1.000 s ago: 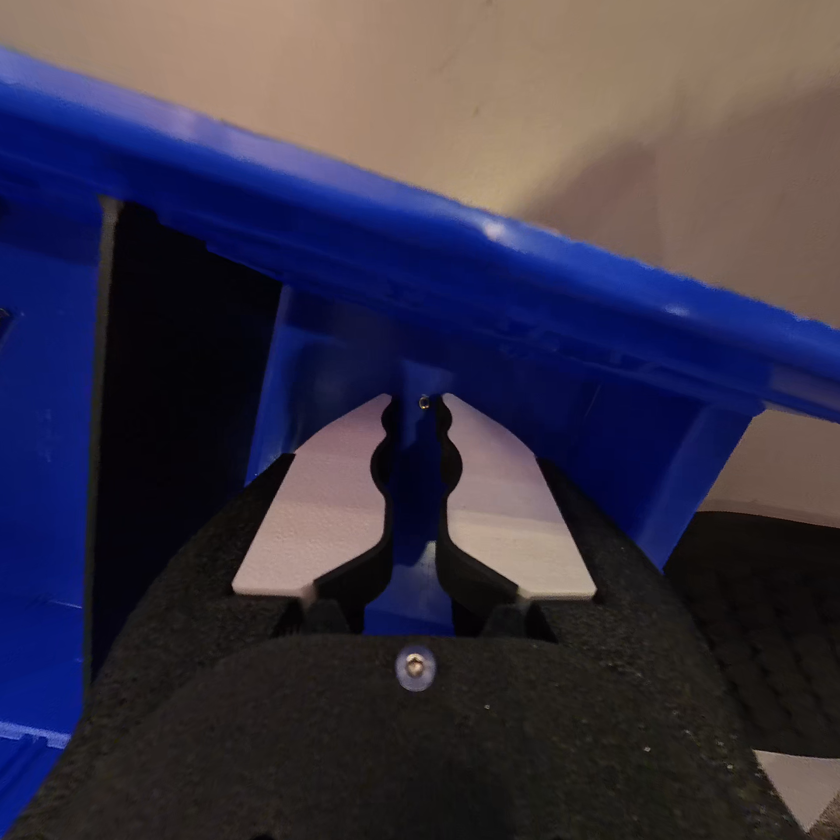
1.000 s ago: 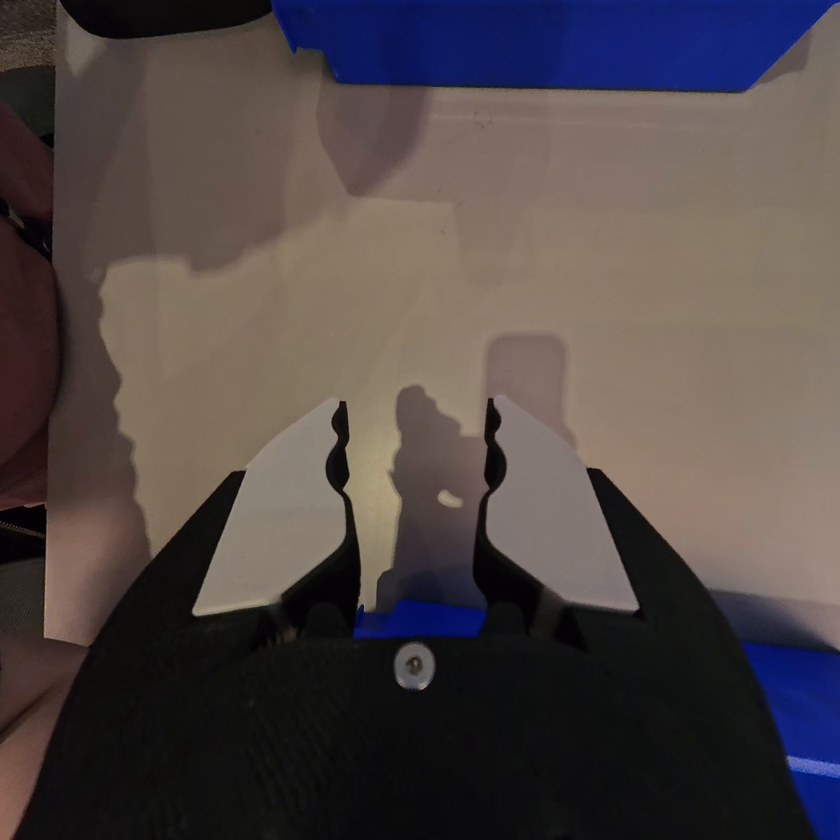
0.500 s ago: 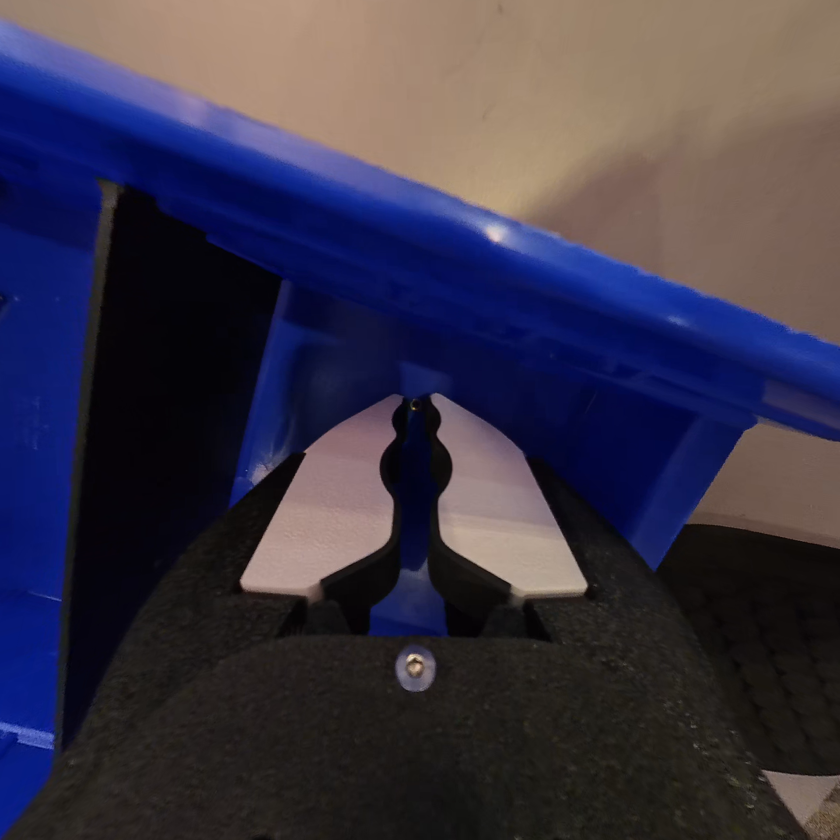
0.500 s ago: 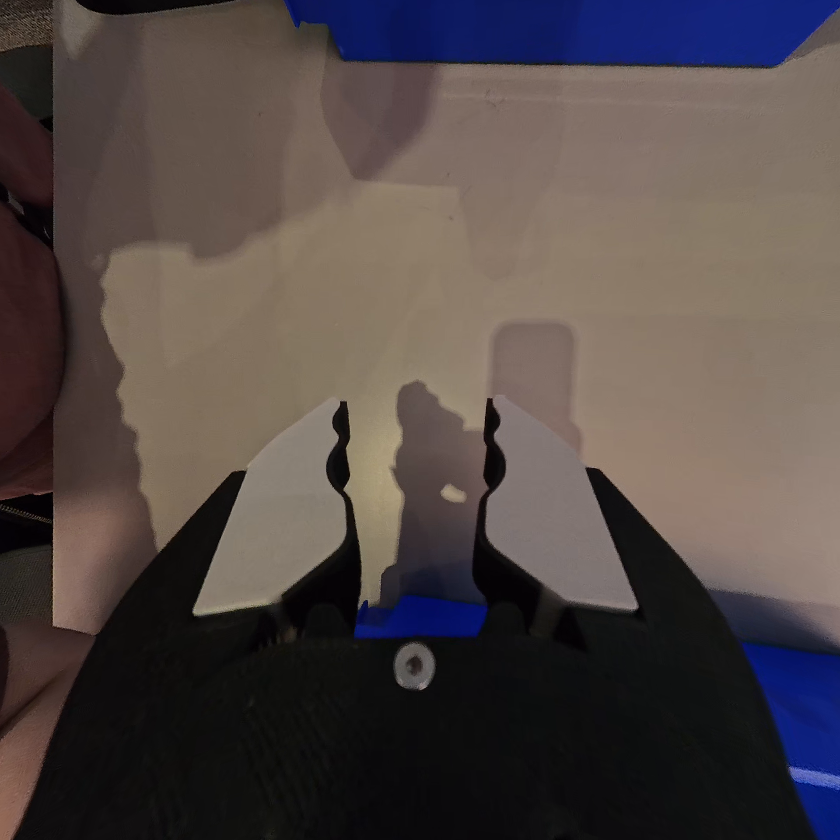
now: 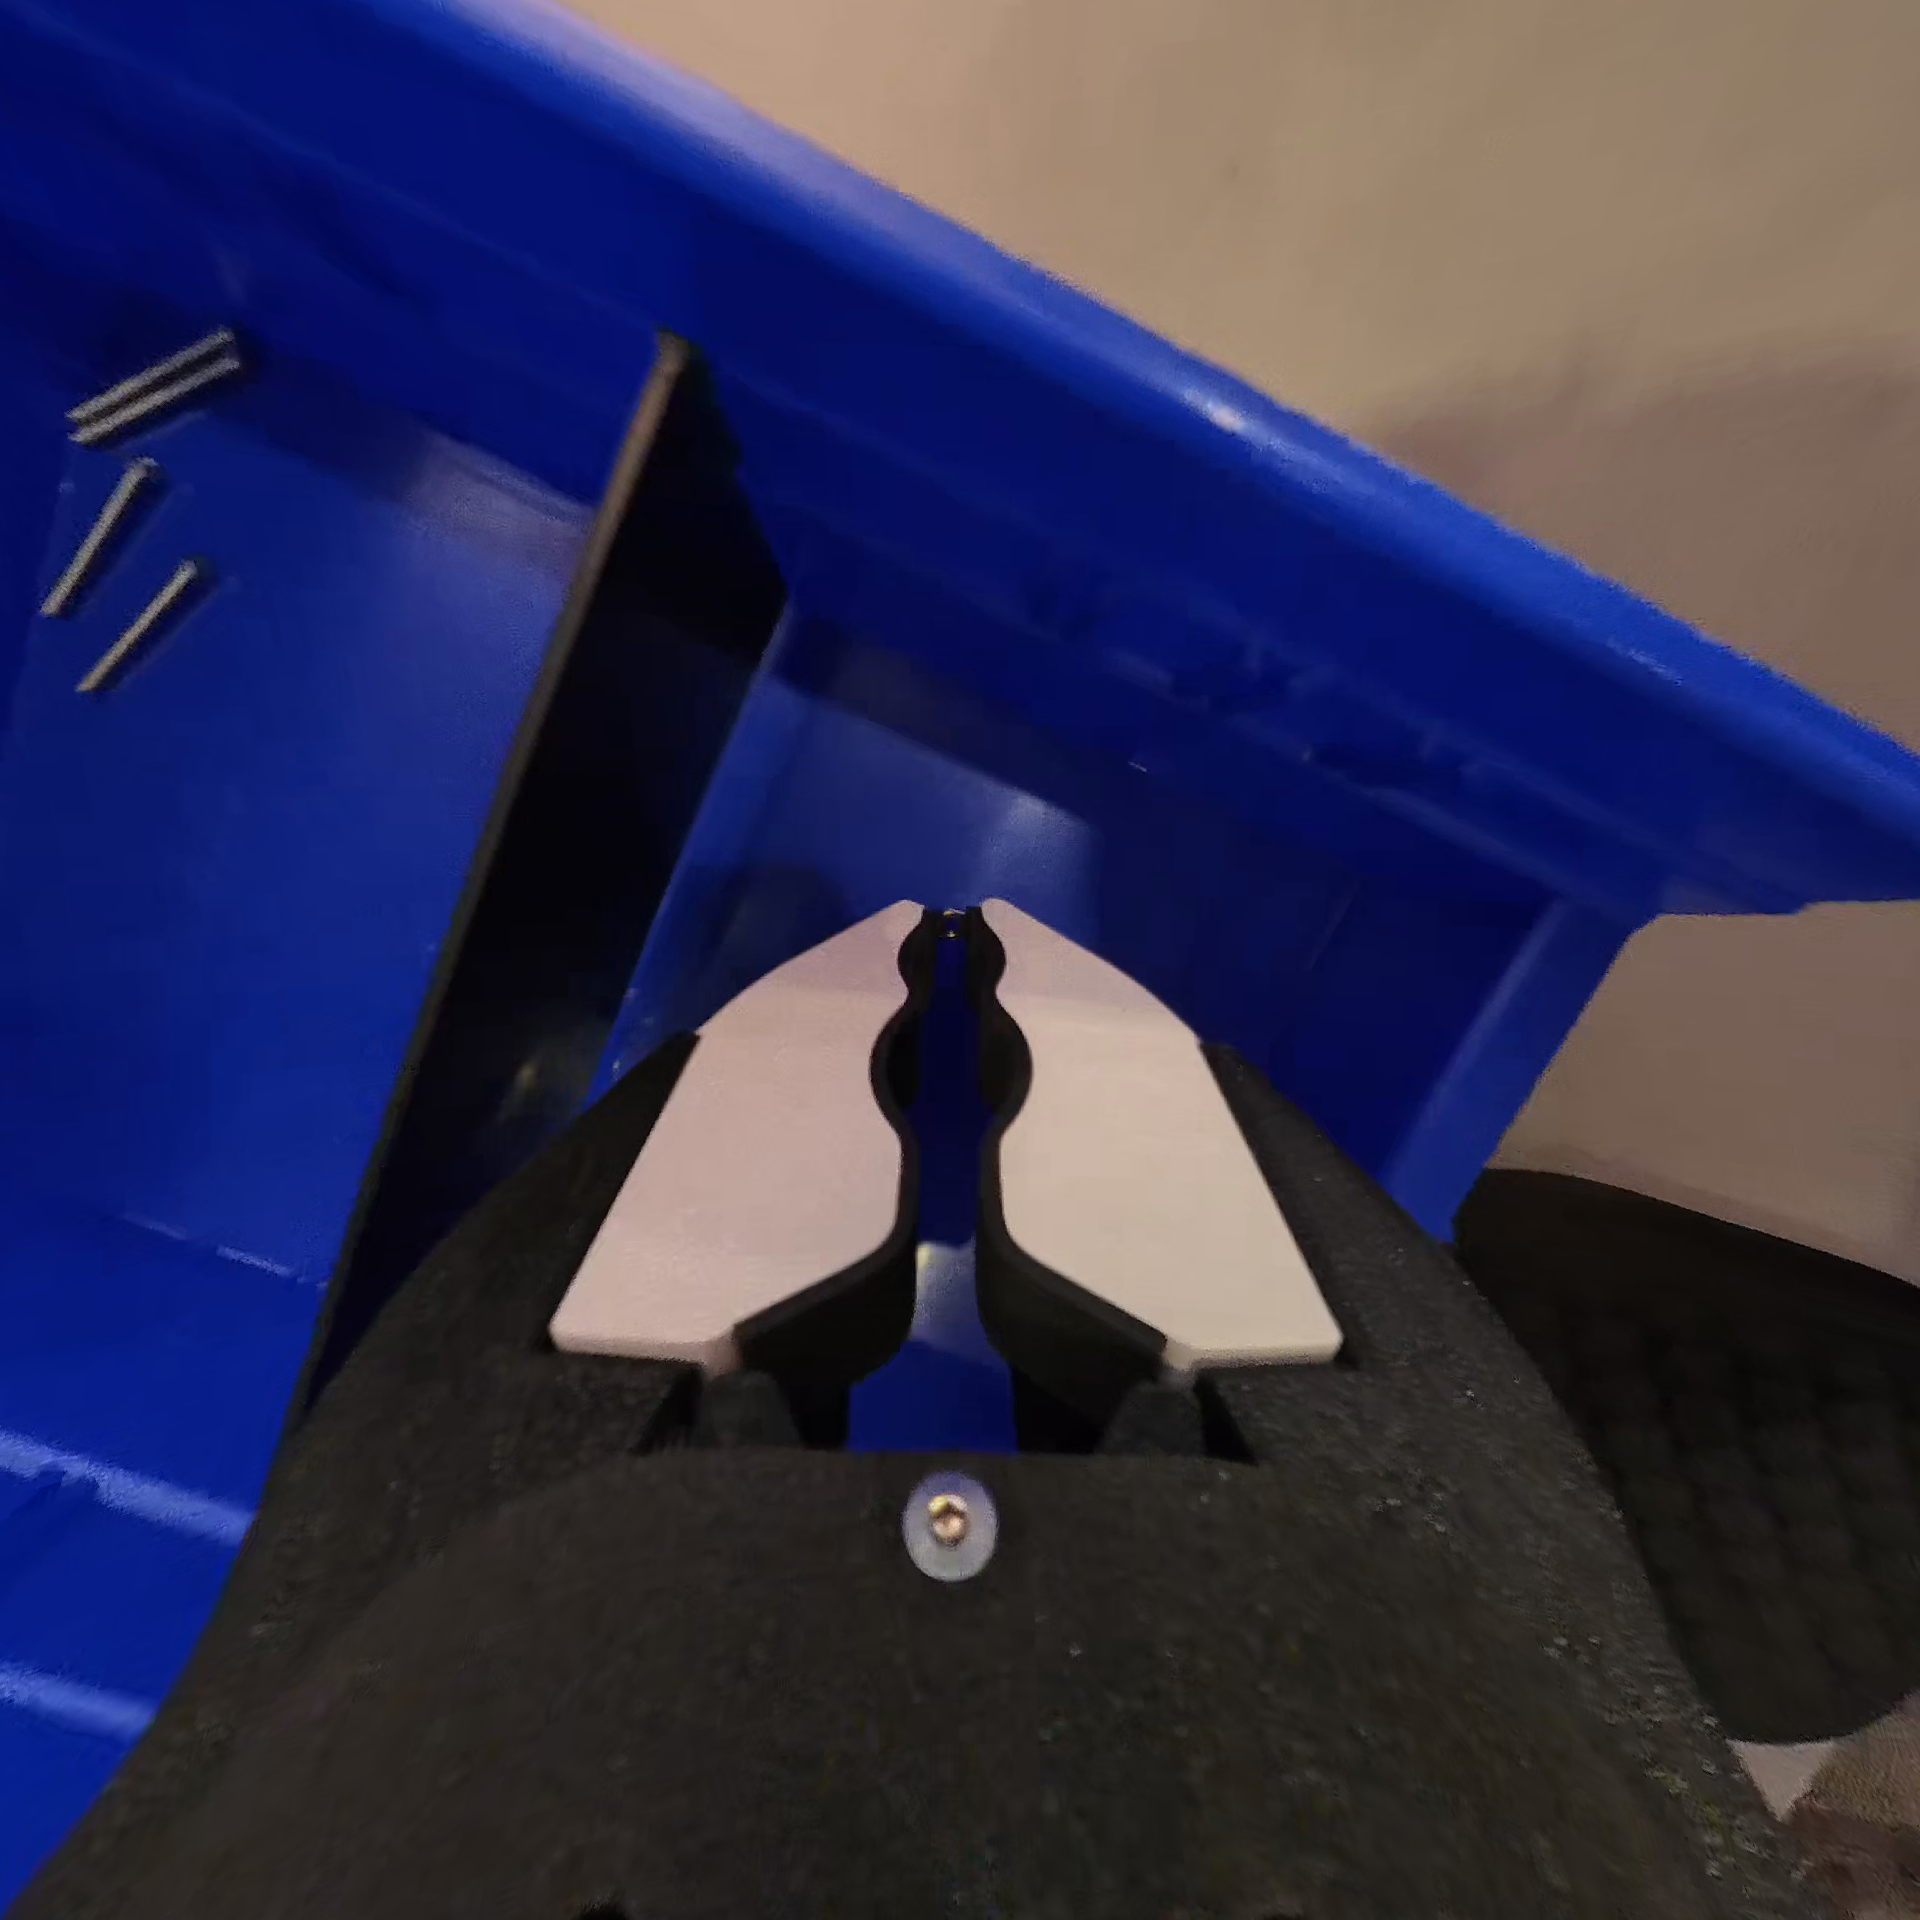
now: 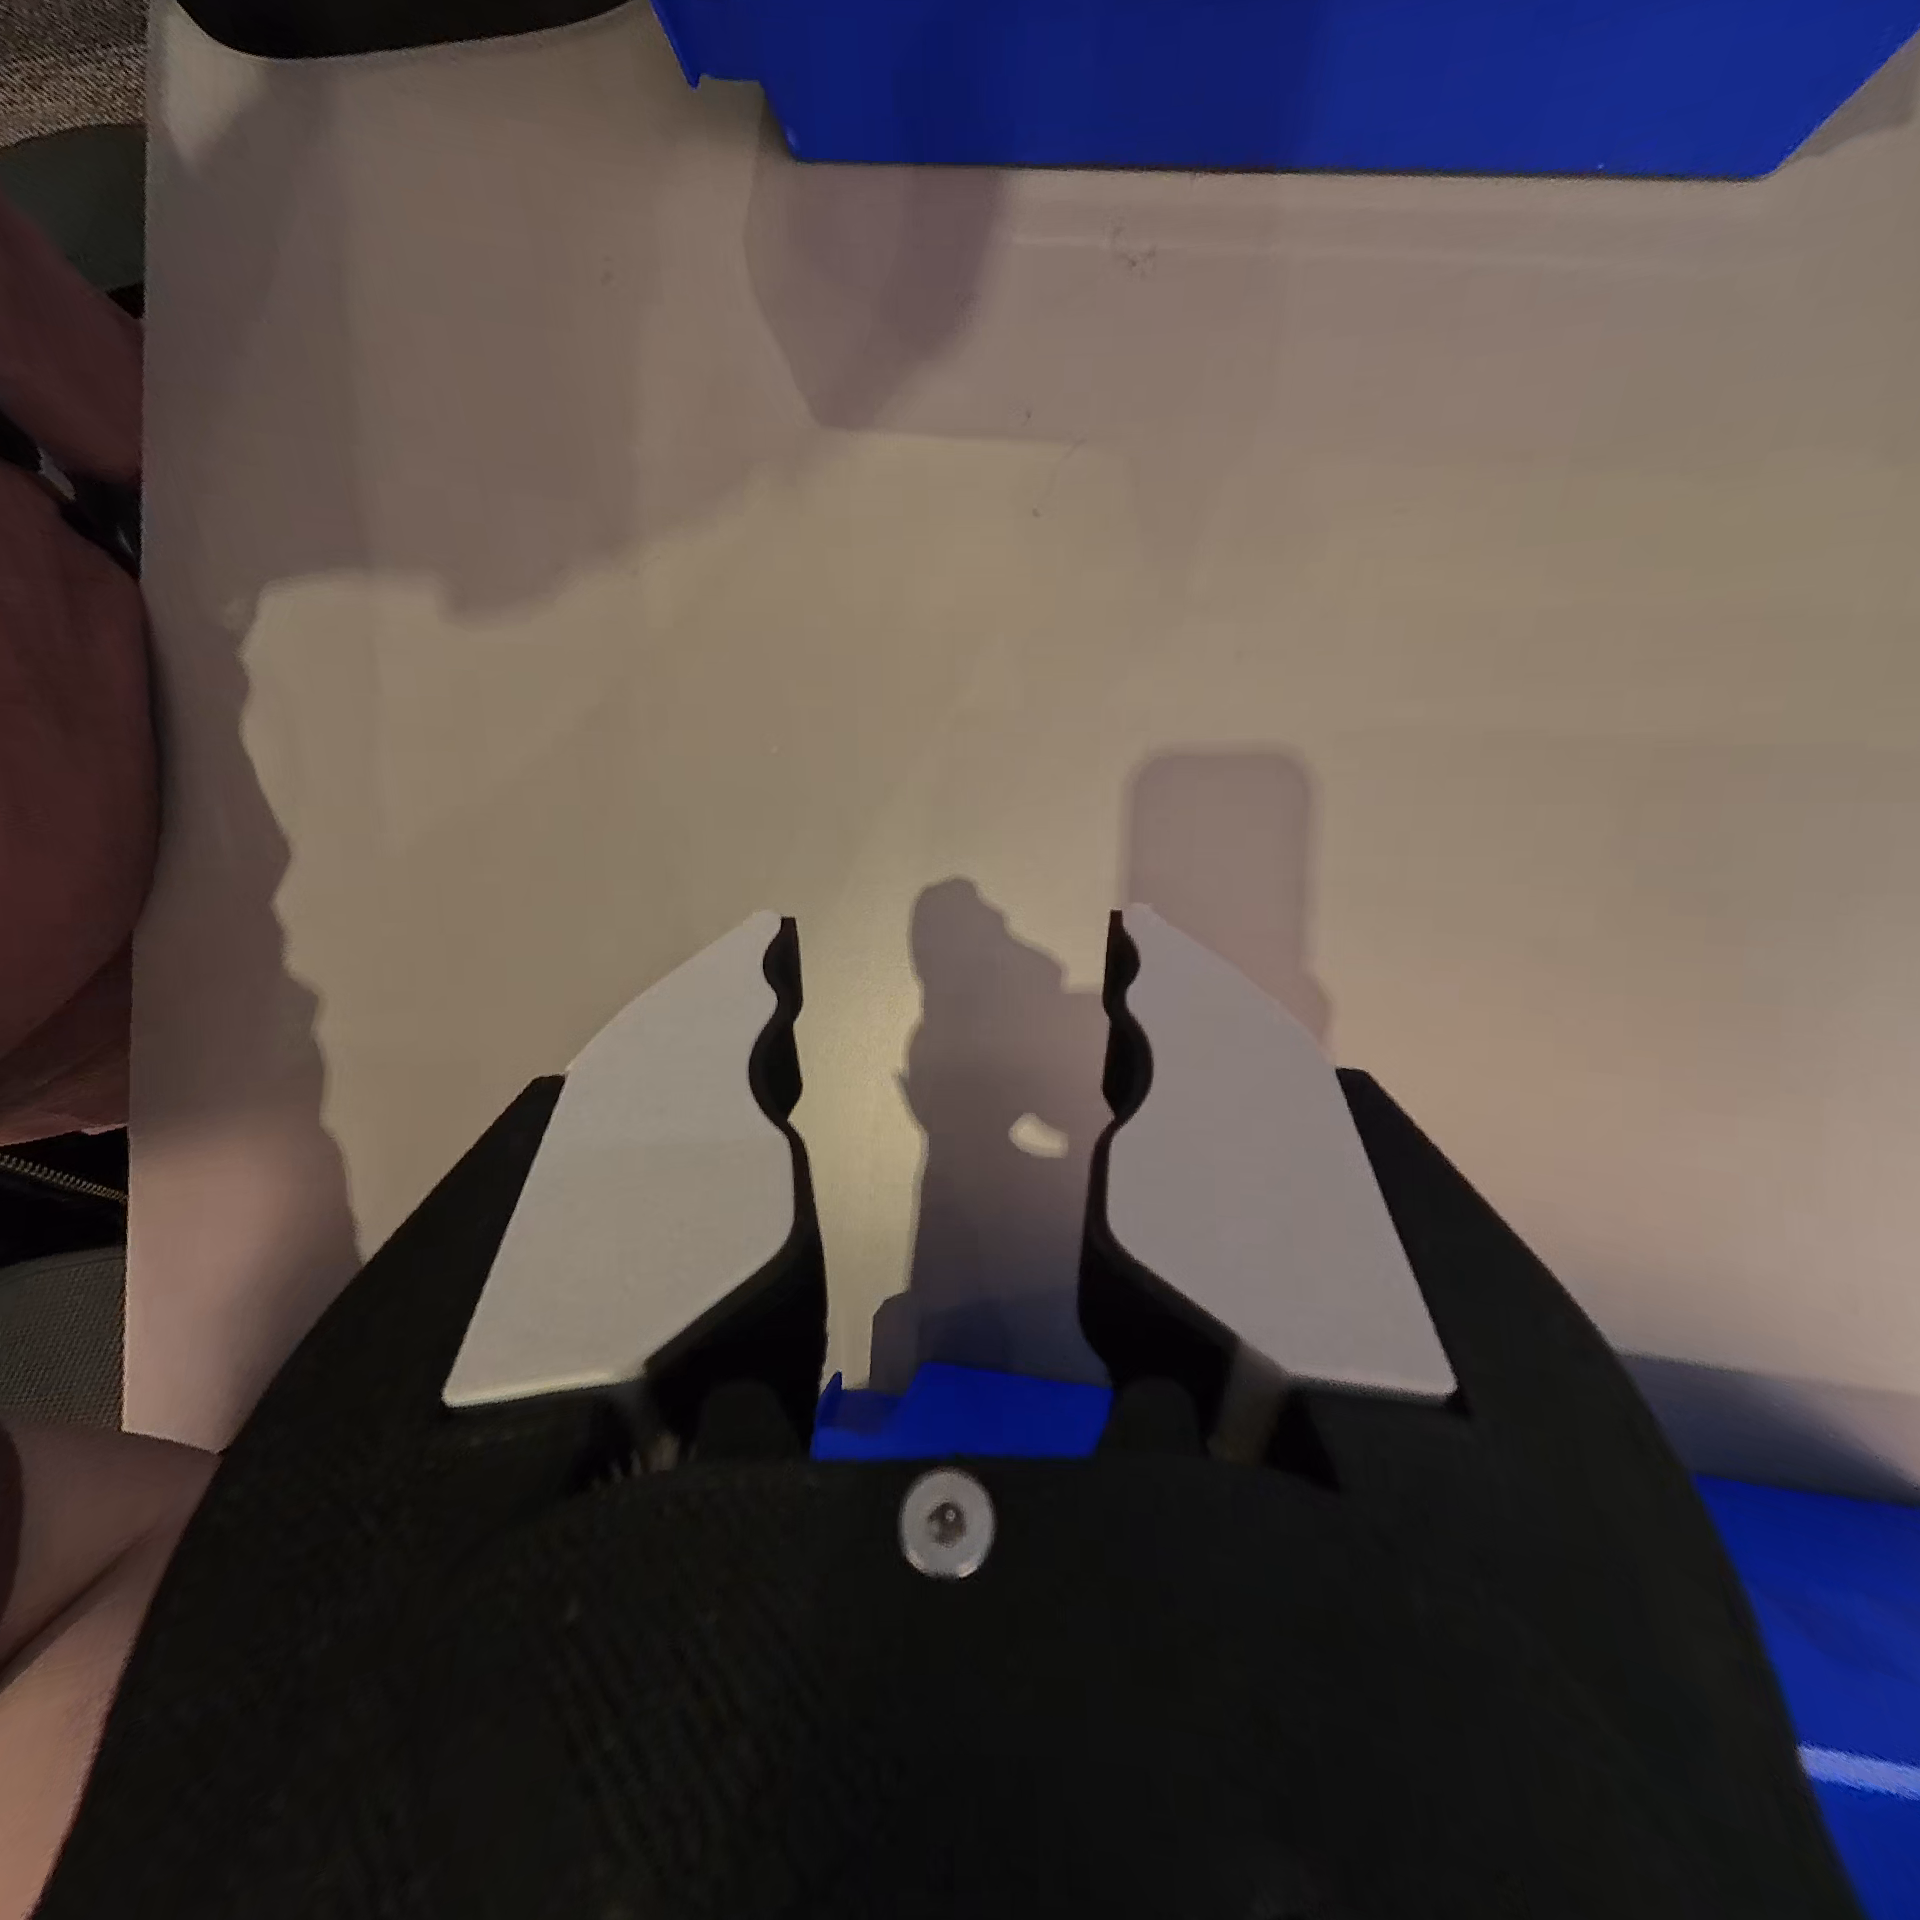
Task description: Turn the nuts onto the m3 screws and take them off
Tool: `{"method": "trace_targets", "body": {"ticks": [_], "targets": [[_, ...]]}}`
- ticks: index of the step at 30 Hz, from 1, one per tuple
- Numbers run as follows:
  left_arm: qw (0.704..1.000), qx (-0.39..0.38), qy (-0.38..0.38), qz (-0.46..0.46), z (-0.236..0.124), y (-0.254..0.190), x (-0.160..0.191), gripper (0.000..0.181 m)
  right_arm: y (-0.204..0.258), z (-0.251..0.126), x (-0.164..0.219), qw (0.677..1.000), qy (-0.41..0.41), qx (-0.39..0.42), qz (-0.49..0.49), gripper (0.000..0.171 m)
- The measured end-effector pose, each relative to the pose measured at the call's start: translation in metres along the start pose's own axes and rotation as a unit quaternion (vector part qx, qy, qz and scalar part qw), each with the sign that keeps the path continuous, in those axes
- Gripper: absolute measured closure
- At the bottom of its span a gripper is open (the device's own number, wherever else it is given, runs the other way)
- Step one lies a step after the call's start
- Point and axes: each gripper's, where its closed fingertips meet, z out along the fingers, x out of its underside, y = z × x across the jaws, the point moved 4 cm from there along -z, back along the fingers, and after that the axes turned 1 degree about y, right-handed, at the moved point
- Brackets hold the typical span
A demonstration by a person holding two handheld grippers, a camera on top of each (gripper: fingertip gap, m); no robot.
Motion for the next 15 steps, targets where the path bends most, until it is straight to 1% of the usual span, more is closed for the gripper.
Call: {"method": "trace_targets", "body": {"ticks": [4,7,11,13,15], "targets": [[0.999,-0.029,-0.019,0.0,-0.035,0.001,-0.009,0.176,0.002,-0.006,-0.003,1.0,-0.016,-0.004,-0.005,0.114],[0.998,-0.059,-0.026,0.023,-0.067,-0.003,-0.028,0.176,0.007,-0.02,-0.007,0.999,-0.048,-0.006,-0.012,0.116],[0.993,-0.086,-0.041,0.072,-0.101,-0.017,-0.077,0.176,0.011,-0.058,-0.006,0.995,-0.094,0.033,-0.019,0.117],[0.99,-0.088,-0.047,0.1,-0.107,-0.026,-0.107,0.175,0.015,-0.081,-0.002,0.991,-0.119,0.061,-0.019,0.117],[0.987,-0.081,-0.052,0.126,-0.103,-0.037,-0.139,0.176,0.019,-0.102,0.008,0.987,-0.133,0.087,-0.013,0.117]]}}
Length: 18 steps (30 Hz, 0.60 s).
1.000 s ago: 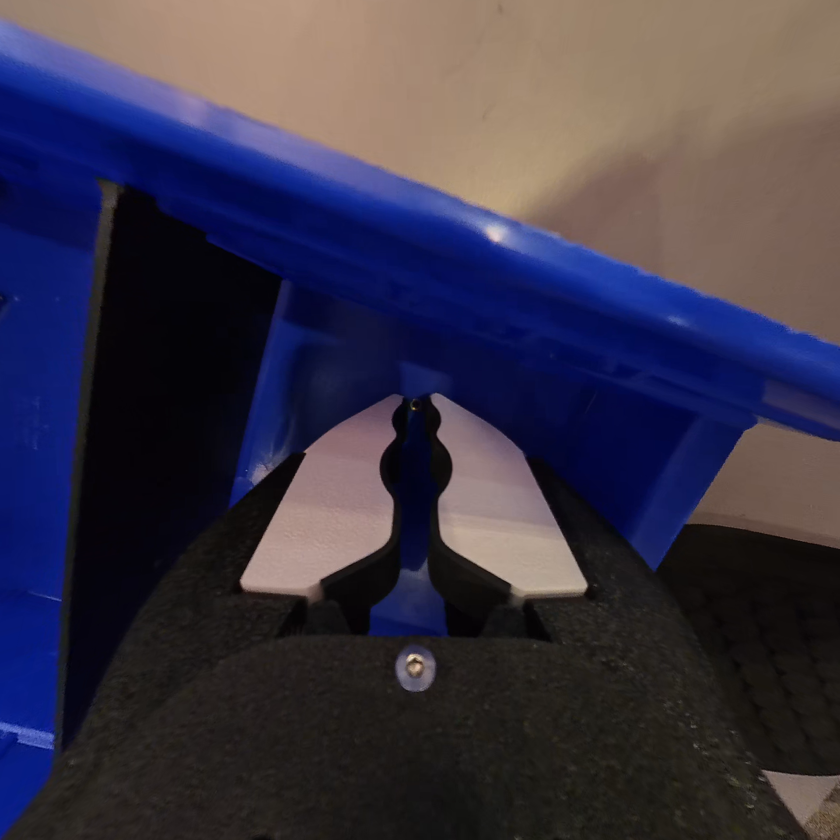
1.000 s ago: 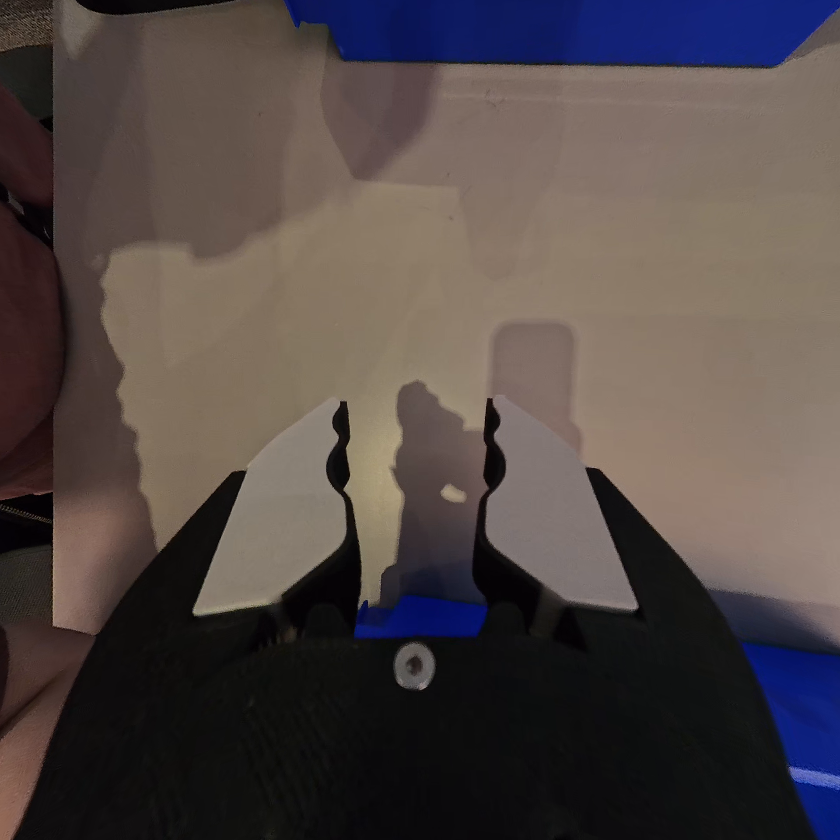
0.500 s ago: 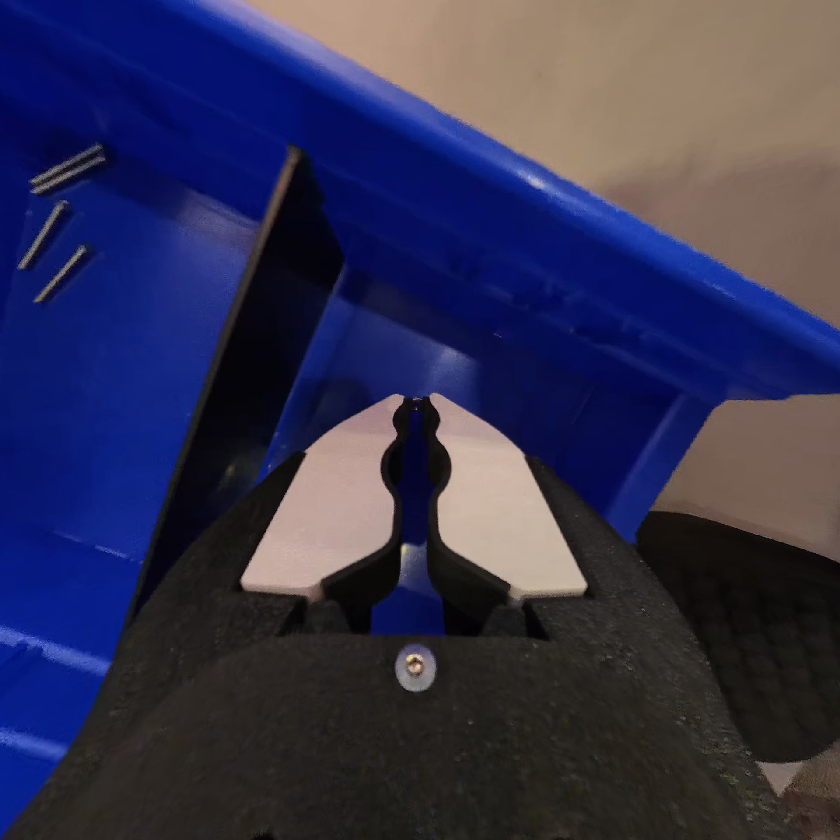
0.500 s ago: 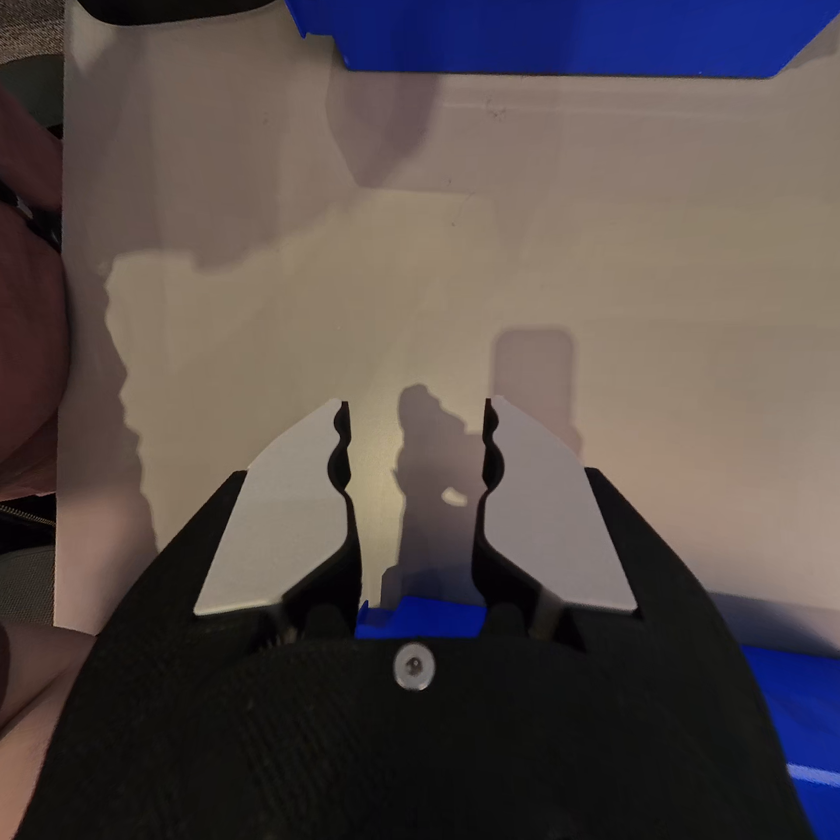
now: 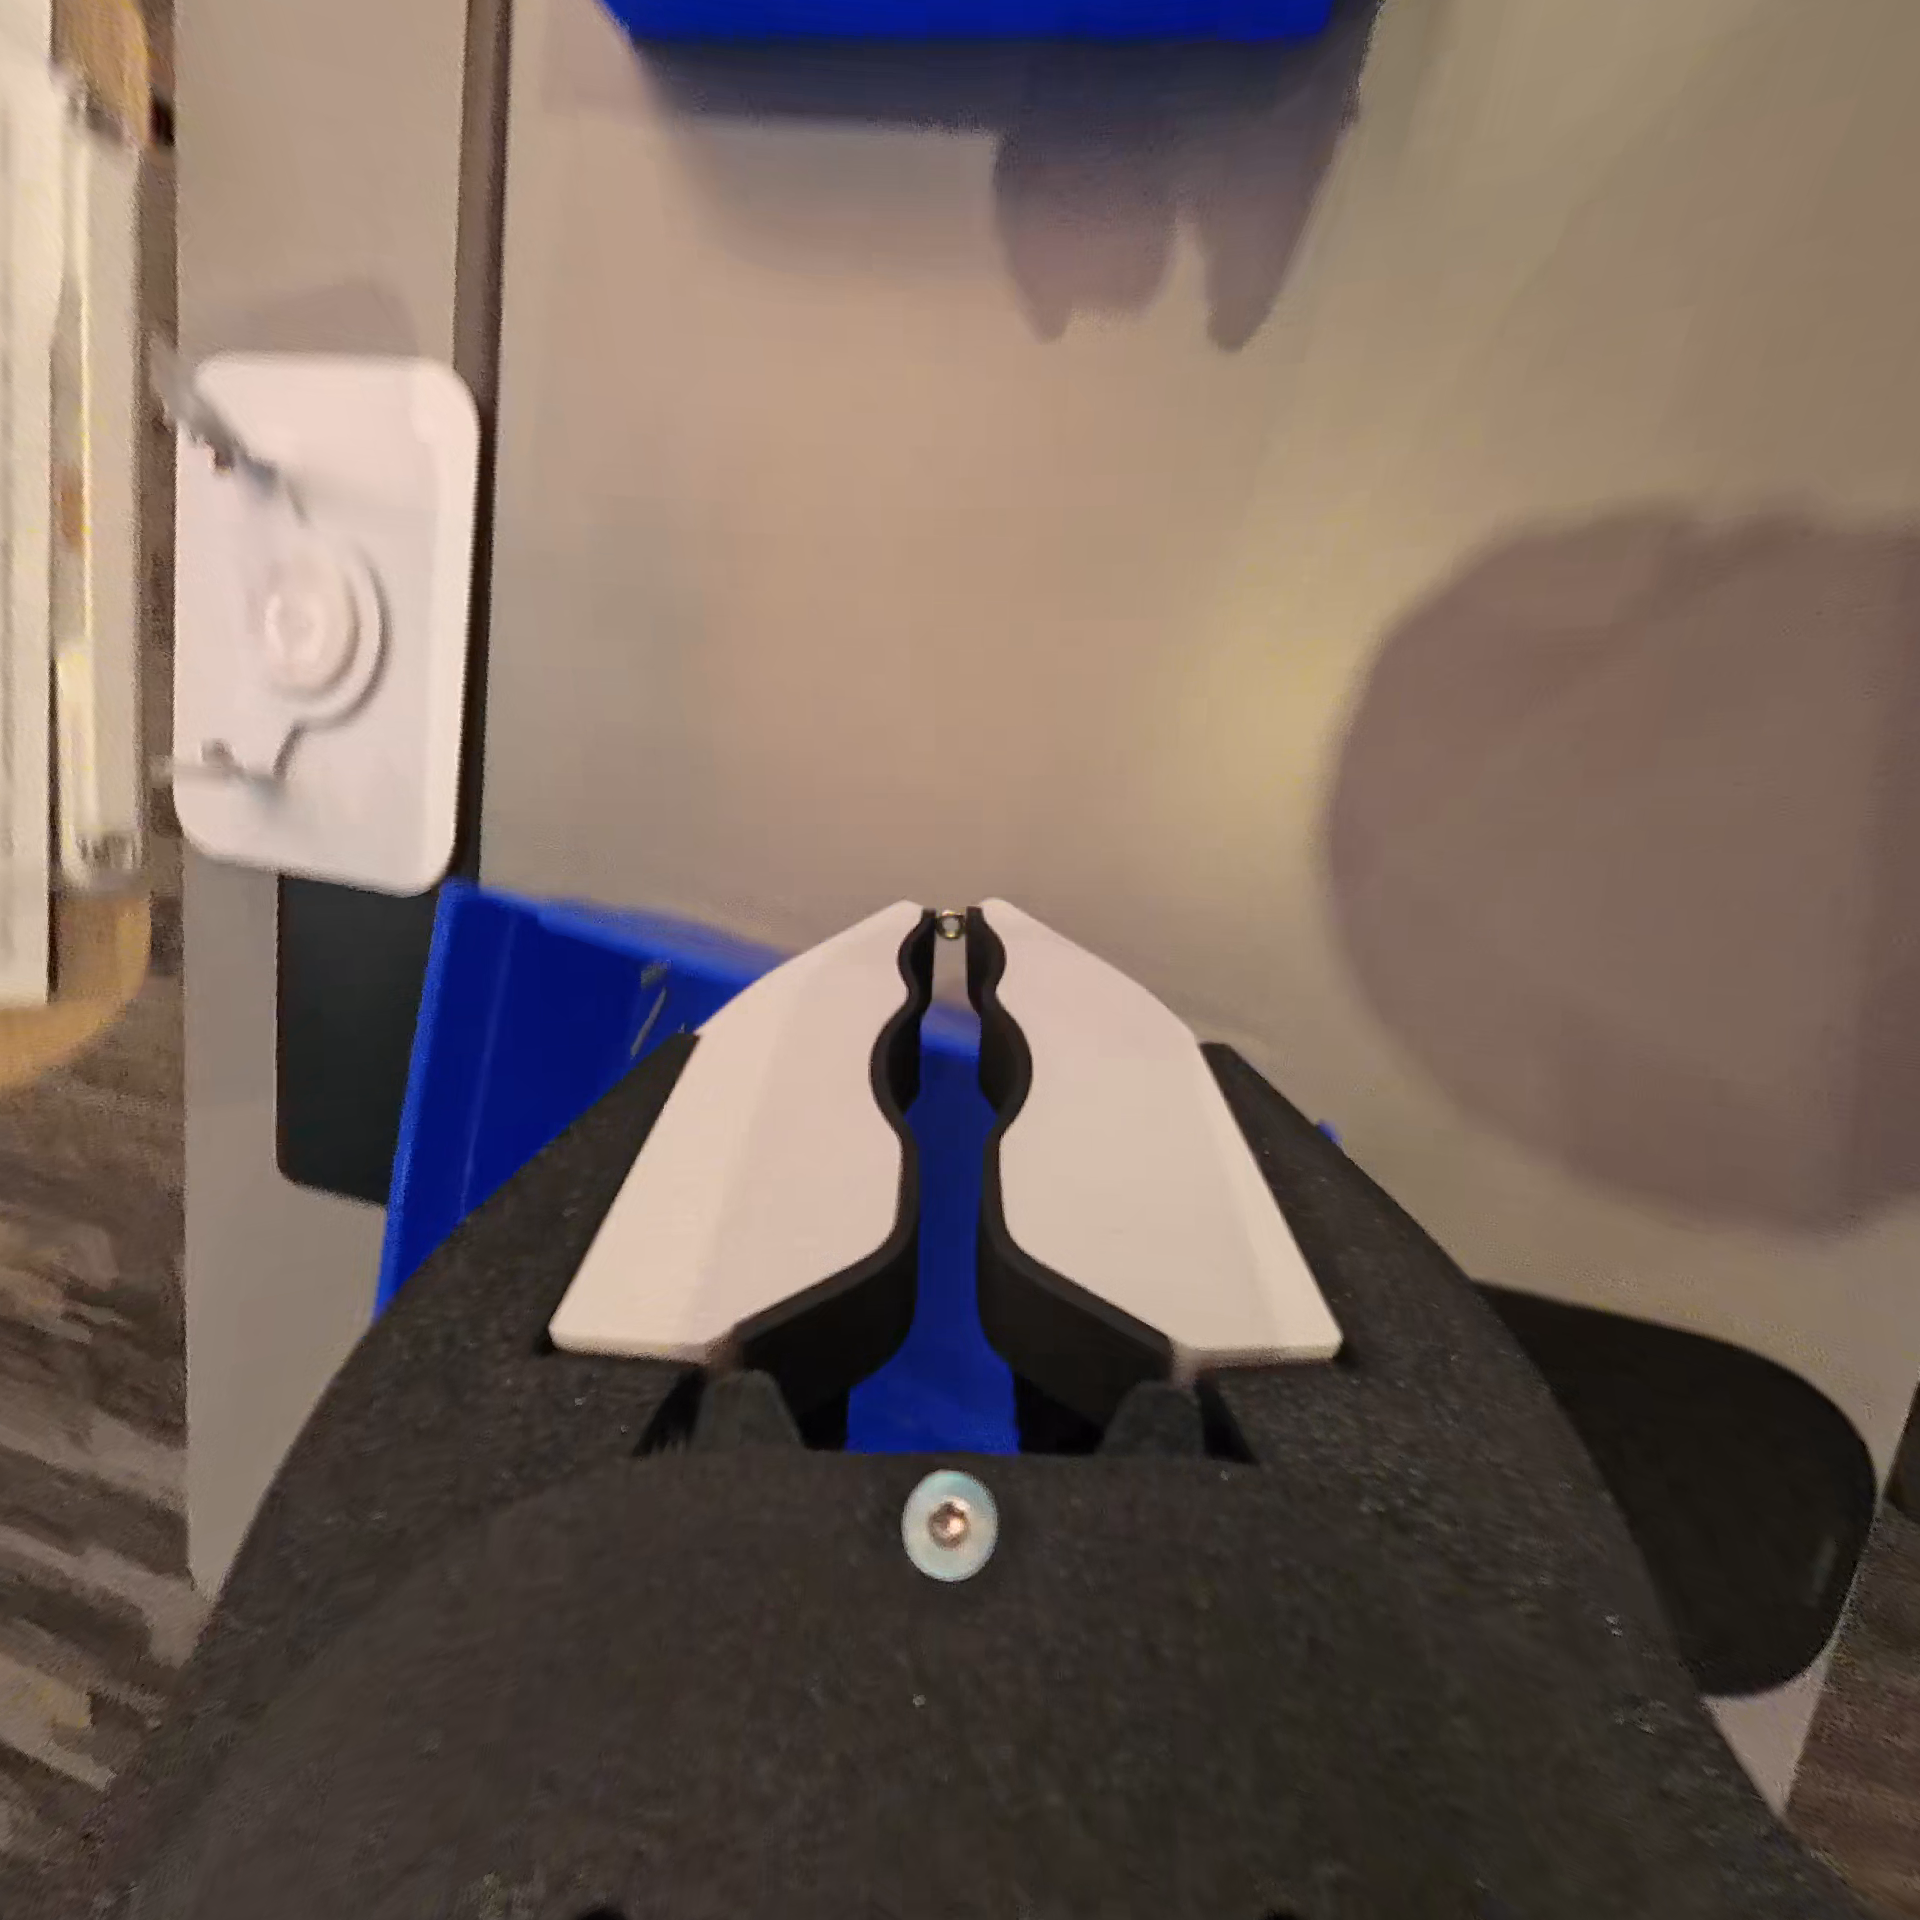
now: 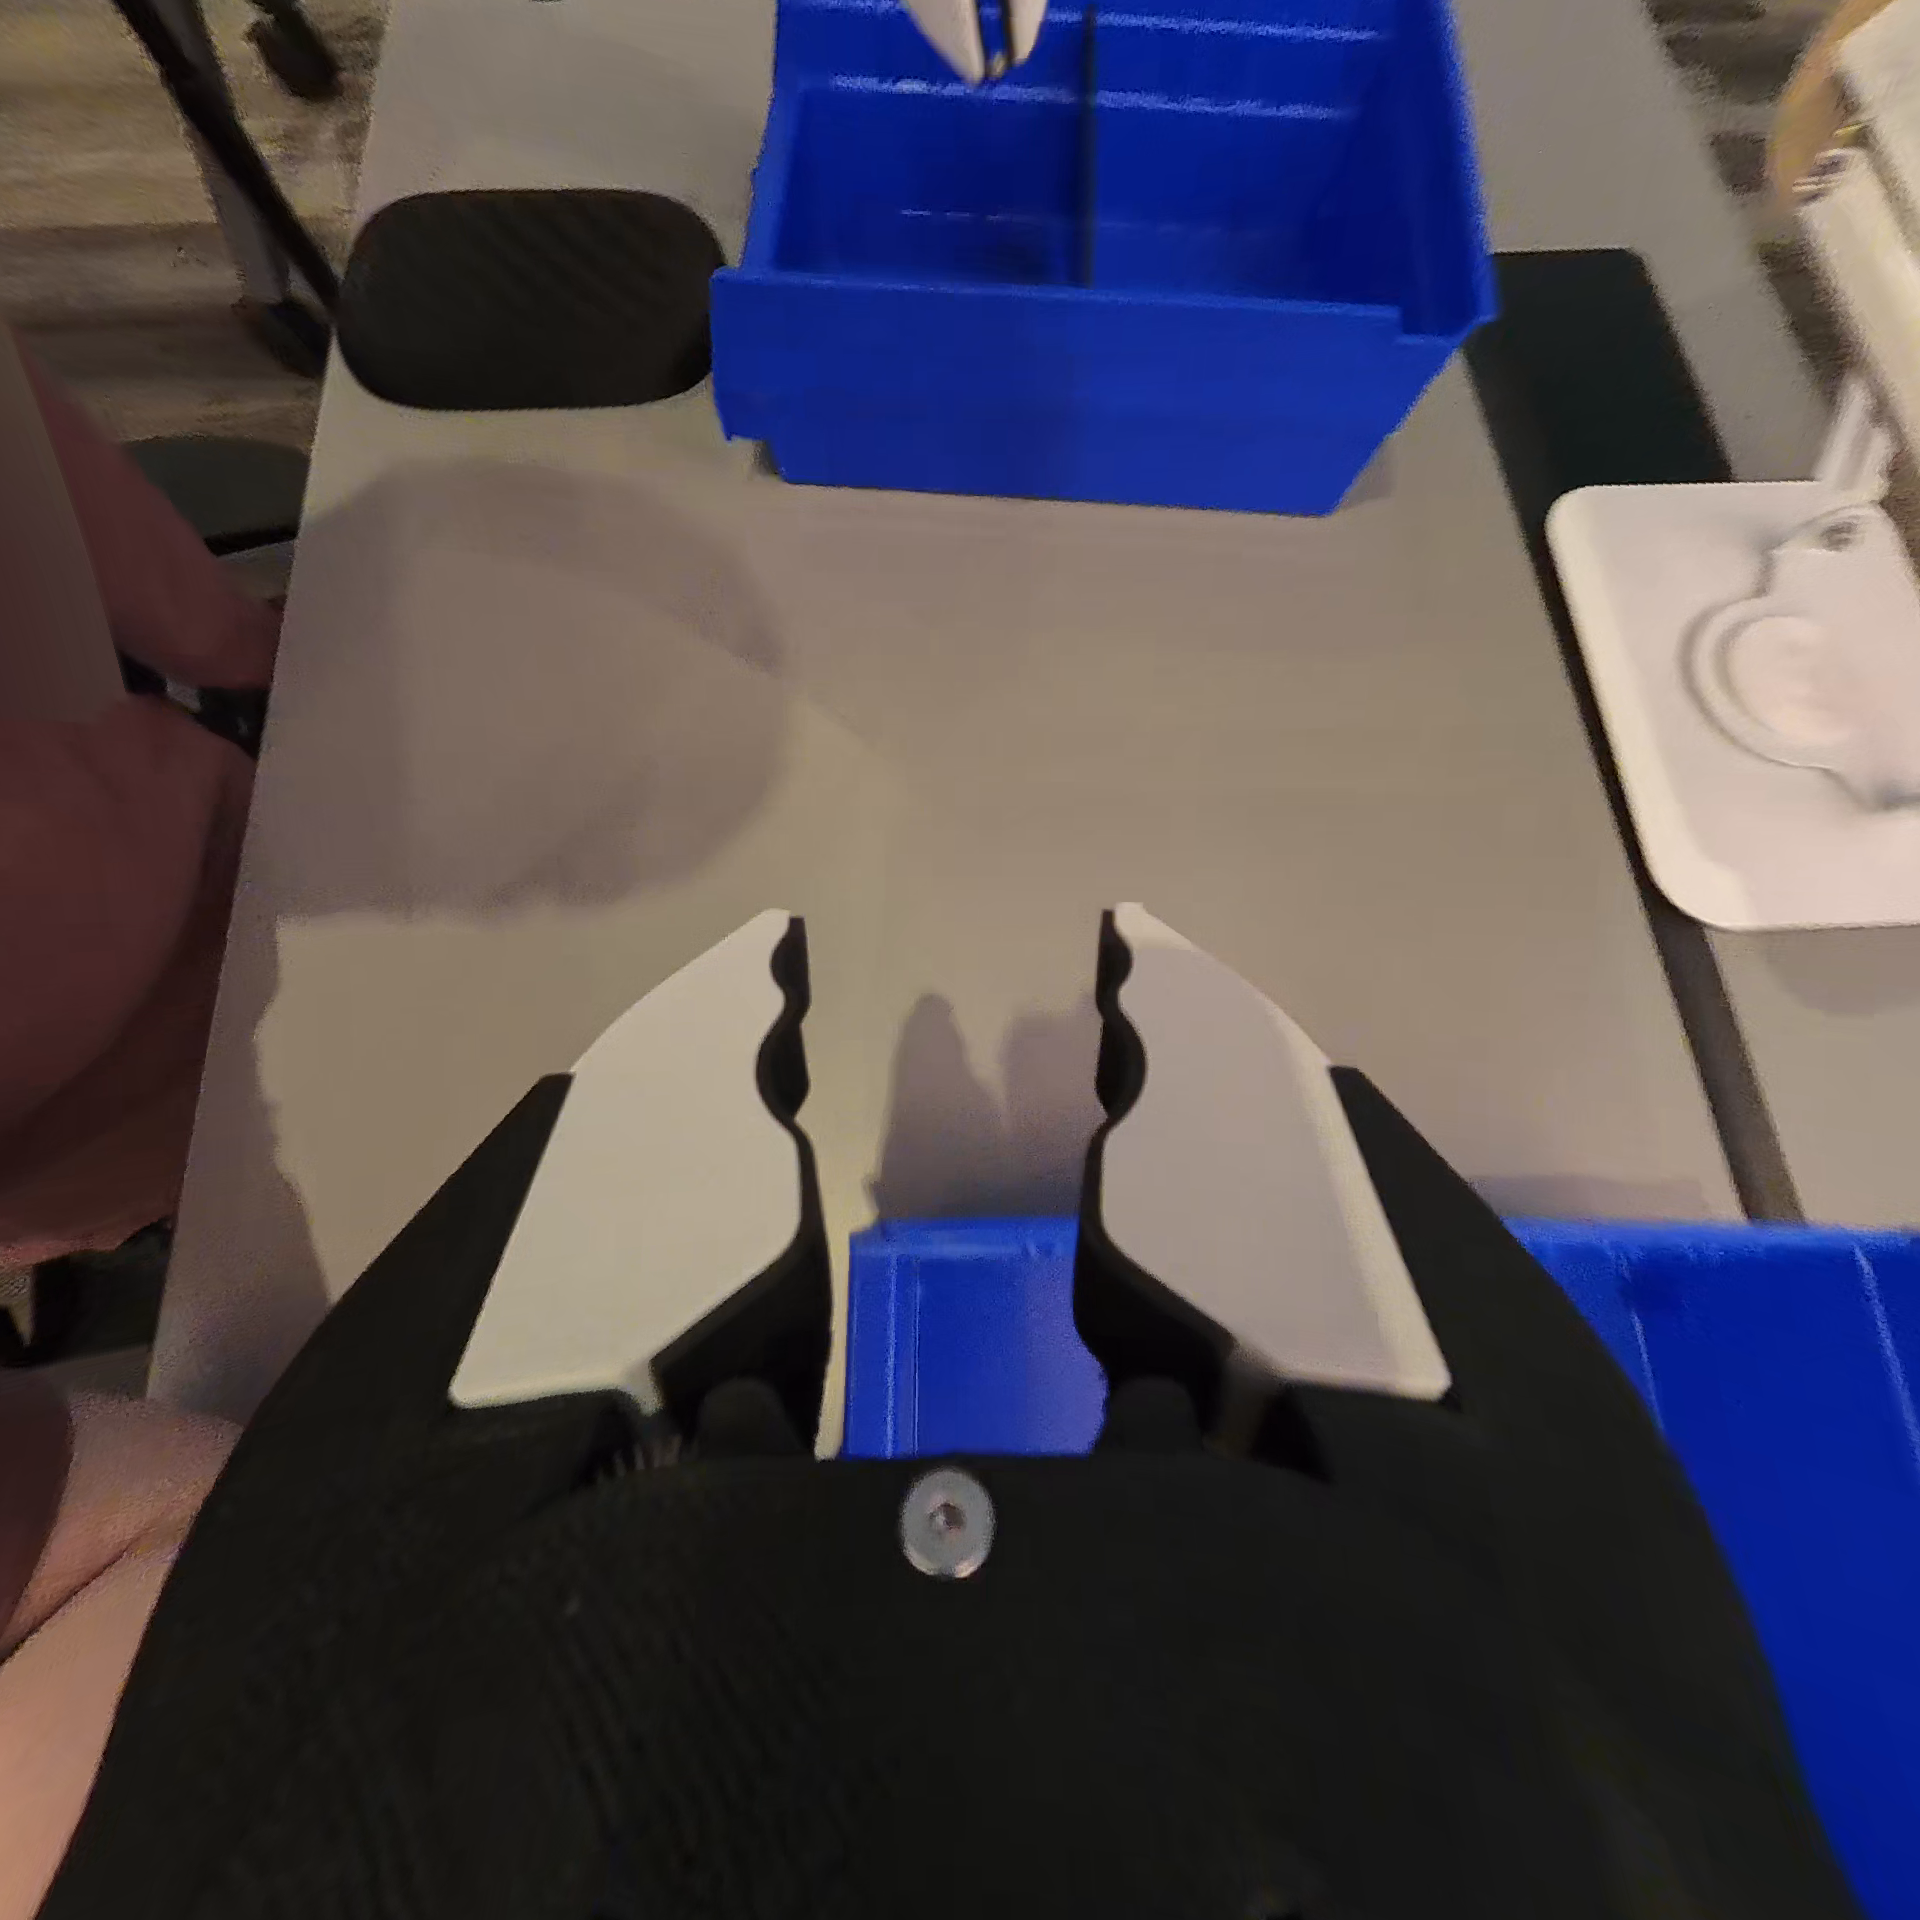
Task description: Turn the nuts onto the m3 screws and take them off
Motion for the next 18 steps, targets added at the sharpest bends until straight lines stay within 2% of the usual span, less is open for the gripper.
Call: {"method": "trace_targets", "body": {"ticks": [3,8,13,18], "targets": [[0.999,0.029,-0.019,0.025,0.026,-0.01,-0.046,0.176,0.001,-0.027,0.013,0.999,-0.002,0.031,0.01,0.117],[0.995,0.095,-0.03,0.029,0.103,-0.026,-0.096,0.176,0.007,-0.05,0.03,0.998,0.004,0.051,0.024,0.117],[0.992,0.126,-0.003,0.023,0.172,-0.038,-0.106,0.176,0.011,-0.063,0.046,0.998,0.005,0.052,0.034,0.118],[0.989,0.142,0.027,0.028,0.203,-0.05,-0.107,0.176,0.01,-0.069,0.063,0.998,0.007,0.038,0.057,0.118]]}}
